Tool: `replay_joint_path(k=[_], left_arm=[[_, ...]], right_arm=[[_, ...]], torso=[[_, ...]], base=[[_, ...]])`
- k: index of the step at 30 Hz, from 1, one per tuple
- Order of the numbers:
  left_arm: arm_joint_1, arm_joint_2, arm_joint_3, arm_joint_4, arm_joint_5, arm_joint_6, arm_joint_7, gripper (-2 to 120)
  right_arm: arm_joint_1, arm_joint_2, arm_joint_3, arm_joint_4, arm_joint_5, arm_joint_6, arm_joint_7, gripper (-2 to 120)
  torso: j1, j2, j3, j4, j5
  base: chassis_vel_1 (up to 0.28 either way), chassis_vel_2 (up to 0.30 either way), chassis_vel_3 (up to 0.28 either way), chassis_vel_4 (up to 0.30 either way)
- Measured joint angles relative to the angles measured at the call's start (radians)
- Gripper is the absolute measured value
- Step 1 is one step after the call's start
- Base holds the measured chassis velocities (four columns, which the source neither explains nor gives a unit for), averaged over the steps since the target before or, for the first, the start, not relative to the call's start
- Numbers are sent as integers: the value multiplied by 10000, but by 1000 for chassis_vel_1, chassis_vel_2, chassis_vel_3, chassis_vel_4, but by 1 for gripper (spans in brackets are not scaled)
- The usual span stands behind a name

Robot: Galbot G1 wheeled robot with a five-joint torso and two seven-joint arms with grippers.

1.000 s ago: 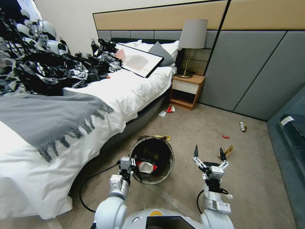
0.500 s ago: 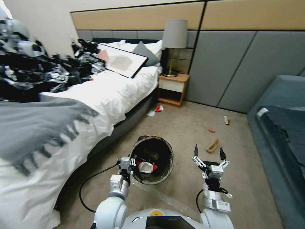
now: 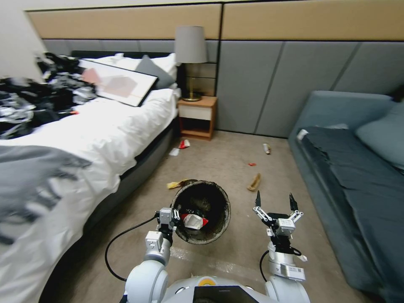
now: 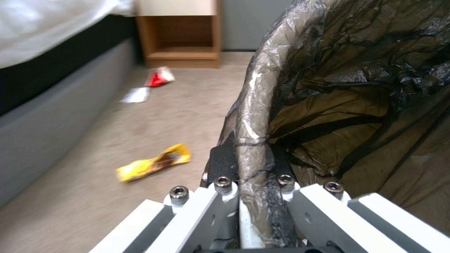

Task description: Pick up the trash bin, then pick up the garbage from the floor and place it into the trash bin.

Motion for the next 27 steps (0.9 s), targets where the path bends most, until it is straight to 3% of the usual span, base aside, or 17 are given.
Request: replay_joint_path(k=[8,27], left_arm=[[-2,0,5,0,0,0,3,0],[0,0,0,0,0,0,-1,0]], right_arm=[[62,0,46,-36,-50,69,-61,100],[128,0,114,-21,97,144,-324,100]], torso=[[0,0,0,-4,-1],[-1,0,0,0,-1]], base=[[-89,-87,-103,-96],[0,0,0,0]])
